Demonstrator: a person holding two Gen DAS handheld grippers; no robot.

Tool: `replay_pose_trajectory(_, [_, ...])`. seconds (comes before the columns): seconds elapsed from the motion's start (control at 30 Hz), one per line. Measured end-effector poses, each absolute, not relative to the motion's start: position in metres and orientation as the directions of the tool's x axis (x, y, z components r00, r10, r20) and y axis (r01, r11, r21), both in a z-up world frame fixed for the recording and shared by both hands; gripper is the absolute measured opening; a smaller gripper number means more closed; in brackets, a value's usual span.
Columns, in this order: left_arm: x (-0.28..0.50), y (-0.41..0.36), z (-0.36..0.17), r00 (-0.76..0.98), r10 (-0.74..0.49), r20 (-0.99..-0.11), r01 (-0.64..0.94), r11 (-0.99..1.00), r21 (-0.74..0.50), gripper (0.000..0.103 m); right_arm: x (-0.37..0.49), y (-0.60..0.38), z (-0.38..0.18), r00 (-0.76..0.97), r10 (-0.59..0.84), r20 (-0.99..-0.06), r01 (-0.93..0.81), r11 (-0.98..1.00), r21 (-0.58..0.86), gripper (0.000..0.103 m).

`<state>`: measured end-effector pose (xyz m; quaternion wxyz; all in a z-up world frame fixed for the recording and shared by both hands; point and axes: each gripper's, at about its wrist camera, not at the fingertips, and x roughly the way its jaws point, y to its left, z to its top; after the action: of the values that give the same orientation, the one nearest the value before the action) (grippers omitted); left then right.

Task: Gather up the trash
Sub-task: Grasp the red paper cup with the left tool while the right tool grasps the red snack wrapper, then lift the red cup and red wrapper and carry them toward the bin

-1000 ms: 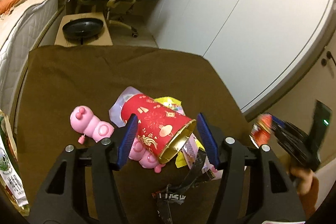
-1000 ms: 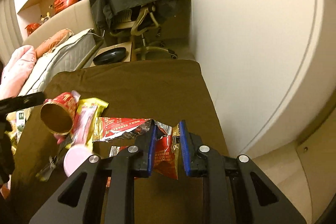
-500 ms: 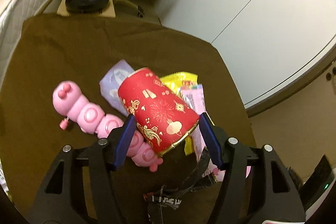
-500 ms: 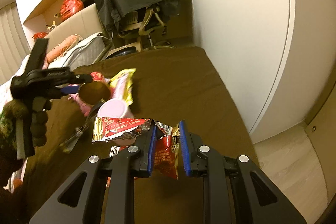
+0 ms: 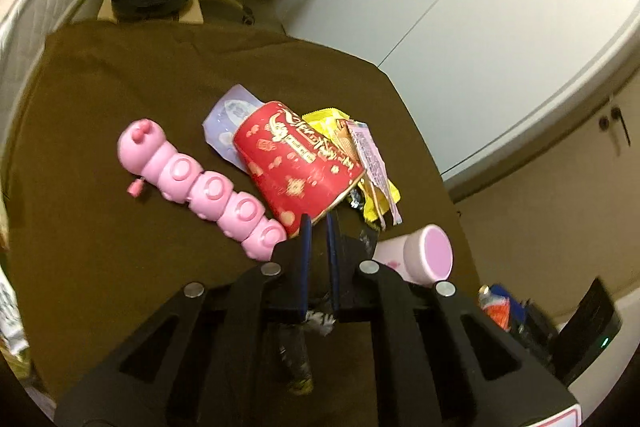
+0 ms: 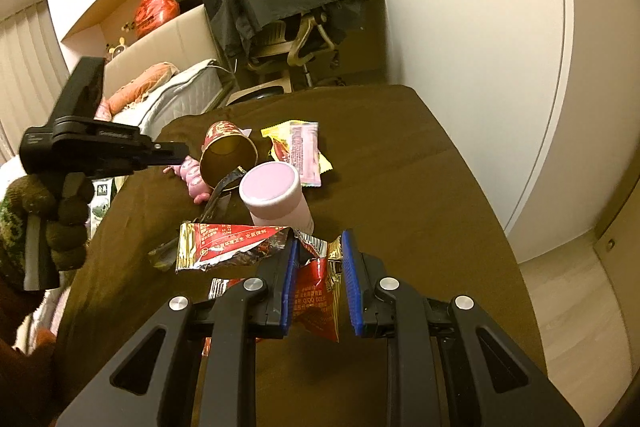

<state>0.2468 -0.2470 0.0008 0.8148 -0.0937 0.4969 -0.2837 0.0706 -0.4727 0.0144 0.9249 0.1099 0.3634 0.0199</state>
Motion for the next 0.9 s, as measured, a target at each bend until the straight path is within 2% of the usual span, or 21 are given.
replay_pose_trajectory(0.07, [0.240, -0.248, 0.008, 0.387, -0.546, -0.743, 0.424, 0.821, -0.382, 0.012, 0.070, -0.473, 0.012, 0.733, 0.123, -0.668, 0.042, 0.973, 0.226, 0.021])
replay_pose_trajectory(0.13, [0.232, -0.252, 0.014, 0.448, -0.530, -0.720, 0.473, 0.824, -0.312, 0.040, 0.072, -0.473, 0.010, 0.730, 0.132, -0.671, 0.036, 0.972, 0.230, 0.021])
replay_pose_trajectory(0.17, [0.229, -0.256, 0.015, 0.470, -0.525, -0.709, 0.499, 0.821, -0.278, 0.042, 0.073, -0.473, 0.009, 0.727, 0.135, -0.673, 0.034, 0.972, 0.232, 0.021])
replay_pose_trajectory(0.27, [0.227, -0.277, 0.013, 0.510, -0.484, -0.712, 0.541, 0.823, -0.172, 0.043, 0.077, -0.476, 0.004, 0.713, 0.137, -0.687, 0.035, 0.973, 0.230, 0.021])
replay_pose_trajectory(0.43, [0.227, -0.315, -0.002, 0.613, -0.332, -0.717, 0.544, 0.835, 0.078, 0.043, 0.077, -0.476, 0.000, 0.711, 0.116, -0.694, 0.054, 0.974, 0.218, 0.021])
replay_pose_trajectory(0.5, [0.231, -0.319, -0.008, 0.622, -0.303, -0.722, 0.532, 0.840, 0.106, 0.043, 0.077, -0.475, 0.000, 0.712, 0.107, -0.694, 0.057, 0.976, 0.209, 0.021])
replay_pose_trajectory(0.57, [0.235, -0.318, -0.014, 0.624, -0.261, -0.736, 0.507, 0.853, 0.128, 0.040, 0.077, -0.473, -0.002, 0.712, 0.103, -0.695, 0.056, 0.978, 0.203, 0.021])
replay_pose_trajectory(0.63, [0.239, -0.313, -0.016, 0.617, -0.249, -0.746, 0.491, 0.863, 0.119, 0.016, 0.078, -0.472, -0.004, 0.708, 0.108, -0.698, 0.052, 0.978, 0.204, 0.021])
replay_pose_trajectory(0.73, [0.240, -0.299, -0.012, 0.615, -0.249, -0.748, 0.472, 0.877, 0.096, 0.009, 0.079, -0.469, -0.005, 0.705, 0.116, -0.699, 0.045, 0.977, 0.208, 0.021])
replay_pose_trajectory(0.9, [0.225, -0.283, 0.005, 0.627, -0.287, -0.724, 0.476, 0.877, 0.065, 0.004, 0.080, -0.465, -0.002, 0.708, 0.127, -0.695, 0.037, 0.976, 0.216, 0.021])
